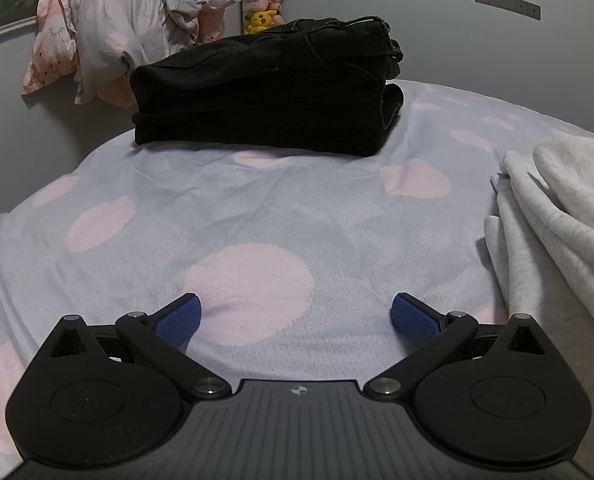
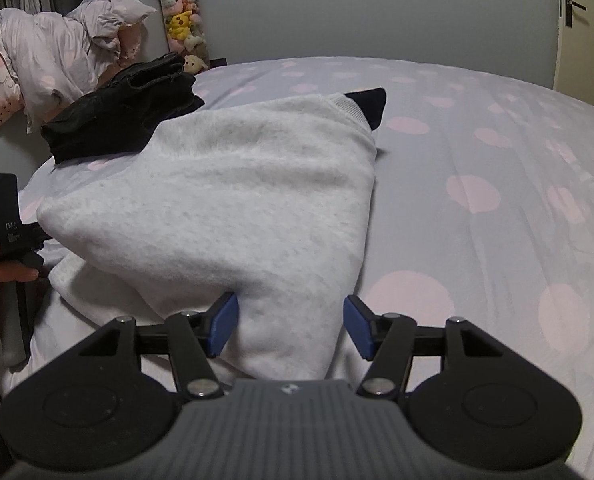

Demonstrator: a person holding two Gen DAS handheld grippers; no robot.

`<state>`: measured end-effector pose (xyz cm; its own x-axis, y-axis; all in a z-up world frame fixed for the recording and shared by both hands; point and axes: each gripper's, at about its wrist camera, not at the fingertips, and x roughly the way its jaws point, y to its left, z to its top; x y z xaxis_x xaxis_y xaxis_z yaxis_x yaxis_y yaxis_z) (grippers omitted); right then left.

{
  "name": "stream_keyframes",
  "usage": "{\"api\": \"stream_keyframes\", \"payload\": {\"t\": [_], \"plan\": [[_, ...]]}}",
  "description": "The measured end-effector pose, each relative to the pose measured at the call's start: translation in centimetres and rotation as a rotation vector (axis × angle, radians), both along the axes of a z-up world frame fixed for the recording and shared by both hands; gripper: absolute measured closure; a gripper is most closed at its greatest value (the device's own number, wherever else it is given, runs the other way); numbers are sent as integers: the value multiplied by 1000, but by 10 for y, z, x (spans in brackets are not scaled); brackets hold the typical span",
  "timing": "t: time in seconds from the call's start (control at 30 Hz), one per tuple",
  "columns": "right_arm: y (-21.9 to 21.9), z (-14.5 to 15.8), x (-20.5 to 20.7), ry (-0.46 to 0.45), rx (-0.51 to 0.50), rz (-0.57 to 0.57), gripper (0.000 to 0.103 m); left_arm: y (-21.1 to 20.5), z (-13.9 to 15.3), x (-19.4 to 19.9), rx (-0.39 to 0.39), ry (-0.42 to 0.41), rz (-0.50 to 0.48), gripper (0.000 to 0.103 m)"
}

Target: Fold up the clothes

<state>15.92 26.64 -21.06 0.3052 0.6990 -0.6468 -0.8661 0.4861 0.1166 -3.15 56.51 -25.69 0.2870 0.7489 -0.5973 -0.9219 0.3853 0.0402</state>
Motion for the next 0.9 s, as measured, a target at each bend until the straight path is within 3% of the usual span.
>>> {"api": "stream_keyframes", "payload": {"t": [0.2,0.27,0.37,0.63,0.9], "plan": [[-2,-1,1,12,3,-11,39,-1,15,-9,-5,-25,15,0],[-4,0,1,9,9,-20,39,-3,25,-14,-10,-44,34,12],[-7,1,1,0,15,-37,39,-12,49,-24,-27,-118,47,14],[-16,5,-5,-14,6,-46,39,-75,115,-31,-123,-287,-223,8],[-27,10,-17,-33,19,-39,39,-94,100,-24,-325,-390,-340,7]]}}
